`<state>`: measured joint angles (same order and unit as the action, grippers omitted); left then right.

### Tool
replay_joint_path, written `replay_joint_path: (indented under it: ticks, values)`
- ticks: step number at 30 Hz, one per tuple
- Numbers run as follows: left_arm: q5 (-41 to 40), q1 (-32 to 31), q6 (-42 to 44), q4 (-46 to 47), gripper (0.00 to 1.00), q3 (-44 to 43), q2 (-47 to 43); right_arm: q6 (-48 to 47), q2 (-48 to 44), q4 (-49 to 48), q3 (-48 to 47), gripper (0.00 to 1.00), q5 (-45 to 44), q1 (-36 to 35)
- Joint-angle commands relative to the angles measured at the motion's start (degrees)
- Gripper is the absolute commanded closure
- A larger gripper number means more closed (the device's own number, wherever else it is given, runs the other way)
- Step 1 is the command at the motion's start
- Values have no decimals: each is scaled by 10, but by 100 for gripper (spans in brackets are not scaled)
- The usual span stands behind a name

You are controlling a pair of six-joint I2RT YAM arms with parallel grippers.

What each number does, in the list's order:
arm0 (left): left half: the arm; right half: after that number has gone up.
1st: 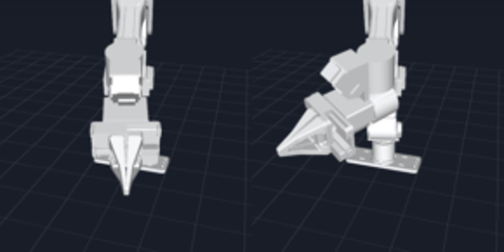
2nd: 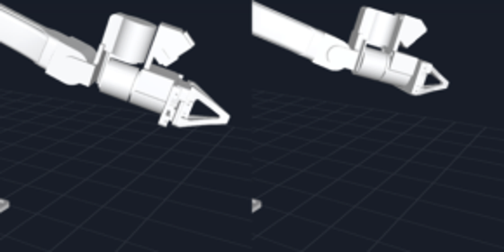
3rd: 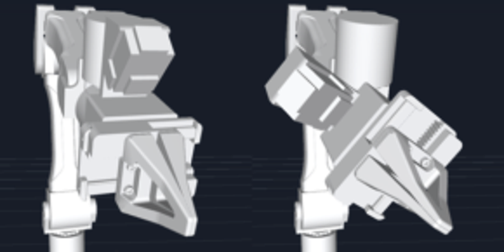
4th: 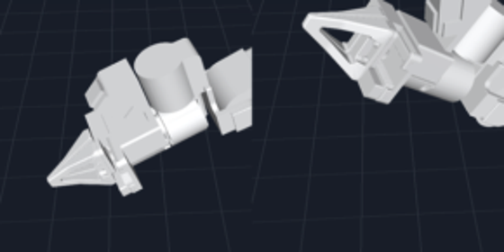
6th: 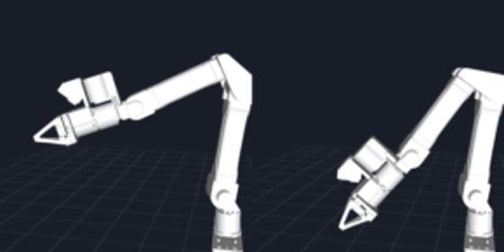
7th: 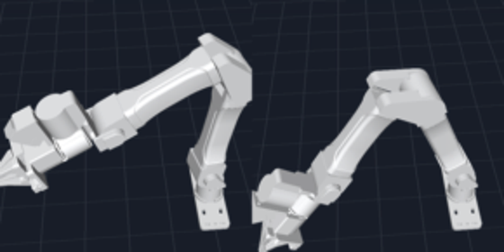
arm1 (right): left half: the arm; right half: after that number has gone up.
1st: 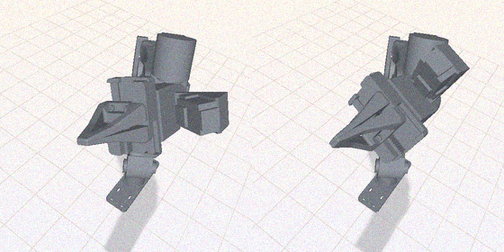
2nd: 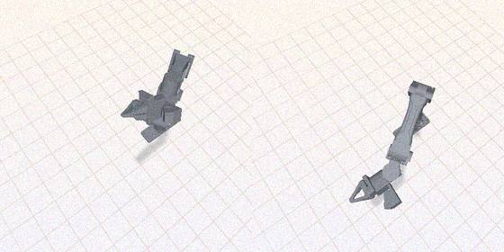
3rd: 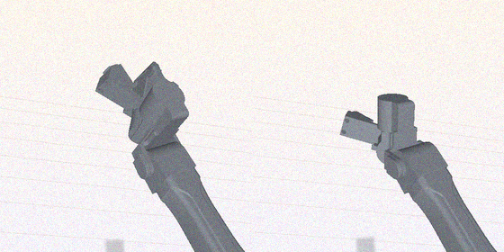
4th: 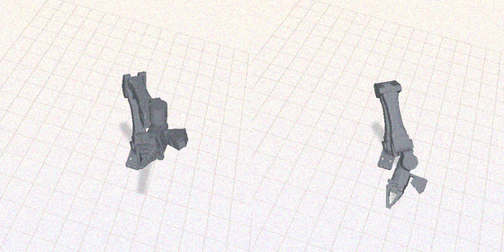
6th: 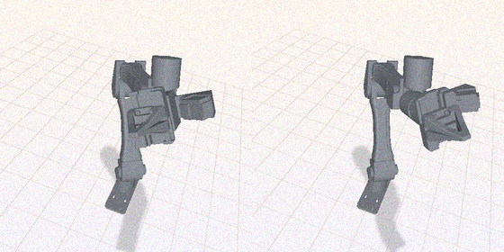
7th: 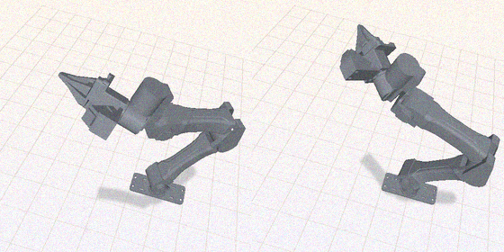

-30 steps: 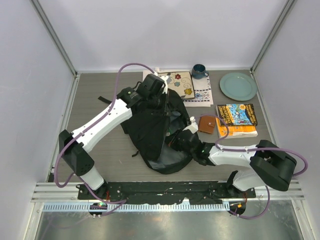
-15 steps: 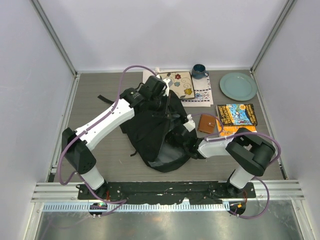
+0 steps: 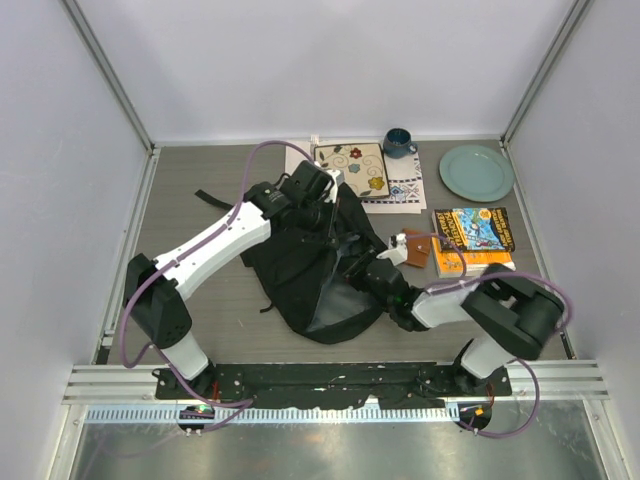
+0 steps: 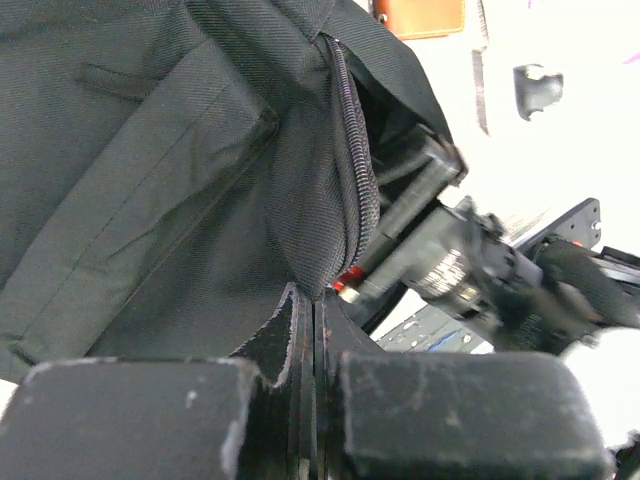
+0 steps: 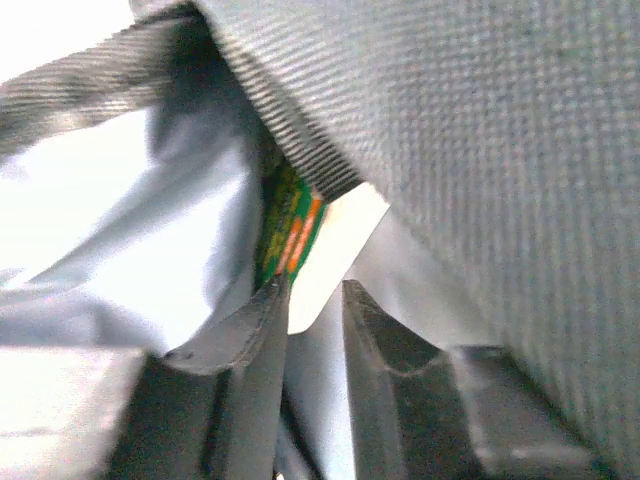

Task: Pack the student bag
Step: Place the book in the student bag, then adjust the student bag at the center of the board.

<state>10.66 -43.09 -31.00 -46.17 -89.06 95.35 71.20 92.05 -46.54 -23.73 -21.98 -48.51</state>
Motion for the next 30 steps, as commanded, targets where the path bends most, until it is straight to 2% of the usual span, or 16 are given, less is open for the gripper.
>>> replay_joint_path:
  ticks: [1,2,3,5,6,8,9,11,12,15,17,18,20,21,23,30]
  values:
    - [-25,5,9,-9,100,0,-25,-46,-131,125,-20,61,26,-2]
    - [-23,5,9,-9,100,-1,-23,-56,-175,200,-40,60,21,-1]
    - [-20,4,8,-8,100,-1,-19,-63,-197,336,-78,59,4,-2]
    - [-7,5,5,-1,96,1,-17,-77,-257,428,-97,55,-33,-5]
    - [-1,4,0,5,78,4,-17,-73,-279,495,-95,54,-51,-6]
    - [30,4,-7,33,59,15,-24,-71,-344,531,-81,51,-104,-6]
    - [40,5,-16,42,46,19,-29,-64,-365,568,-68,48,-124,-6]
    - [53,4,-20,62,36,32,-53,-62,-404,605,-60,41,-165,-2]
    - [51,5,-23,67,26,38,-64,-58,-437,637,-55,38,-176,0]
    - [-4,5,-30,74,12,73,-116,-73,-481,647,-49,26,-177,13]
    - [-47,6,-32,72,4,111,-155,-111,-488,644,-58,24,-167,24]
    - [-85,8,-34,70,1,124,-169,-127,-489,646,-73,19,-164,28]
    - [-128,16,-54,60,0,173,-204,-175,-477,644,-86,14,-140,44]
    - [-177,19,-63,57,0,193,-215,-189,-468,639,-100,10,-121,54]
    - [-224,27,-98,68,0,270,-237,-226,-421,632,-114,9,-73,76]
    - [-238,56,-189,145,0,469,-346,-278,-289,586,-144,6,104,151]
